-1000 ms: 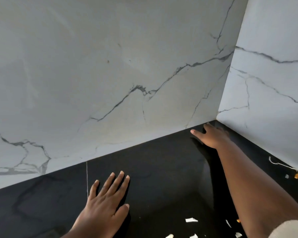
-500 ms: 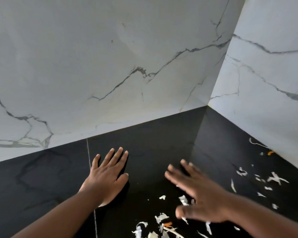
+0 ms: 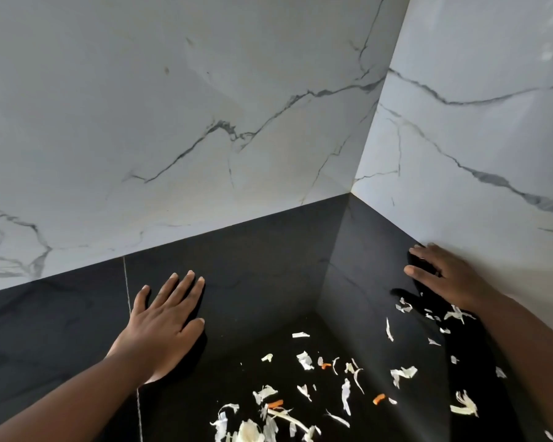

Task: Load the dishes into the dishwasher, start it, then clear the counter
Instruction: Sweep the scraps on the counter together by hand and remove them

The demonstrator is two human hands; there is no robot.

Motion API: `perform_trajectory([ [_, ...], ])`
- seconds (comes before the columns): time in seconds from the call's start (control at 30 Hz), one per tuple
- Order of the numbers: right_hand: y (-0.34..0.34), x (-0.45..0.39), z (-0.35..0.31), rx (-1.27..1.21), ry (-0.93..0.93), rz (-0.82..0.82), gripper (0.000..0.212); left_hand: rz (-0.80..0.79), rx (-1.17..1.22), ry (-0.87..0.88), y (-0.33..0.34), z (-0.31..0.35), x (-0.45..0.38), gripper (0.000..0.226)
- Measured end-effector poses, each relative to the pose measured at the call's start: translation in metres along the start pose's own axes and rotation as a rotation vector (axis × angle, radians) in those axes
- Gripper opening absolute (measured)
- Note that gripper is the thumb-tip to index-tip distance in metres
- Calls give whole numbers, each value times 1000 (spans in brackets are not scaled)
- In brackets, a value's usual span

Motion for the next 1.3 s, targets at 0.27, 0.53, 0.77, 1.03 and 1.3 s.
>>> perform_trajectory([
  [0.27, 33, 32, -30, -130, -87, -68, 113, -5, -19, 0, 1, -1, -2, 82],
  [0.53, 113, 145, -140, 88, -419, -428, 105, -7, 10, 9, 1, 0, -1, 76],
  [0.77, 50, 127, -110, -263, -379, -34, 59, 12, 6, 6, 0, 1, 0, 62],
  [1.03, 52, 102, -27, 168, 251, -136, 139, 8, 3, 2, 1, 1, -1, 62],
  [1.3, 133, 102, -184, 99, -199, -417, 120, 0, -12, 14, 0, 0, 0, 63],
])
Point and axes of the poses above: each hand's wrist, its own x-axis away from the middle knuckle, its own y-axis out of the palm, z = x × y, the point moved 6 cm from there along -x, towards the middle knuckle, and after that the axes turned 13 degrees about -z, right-handed, at the moved point
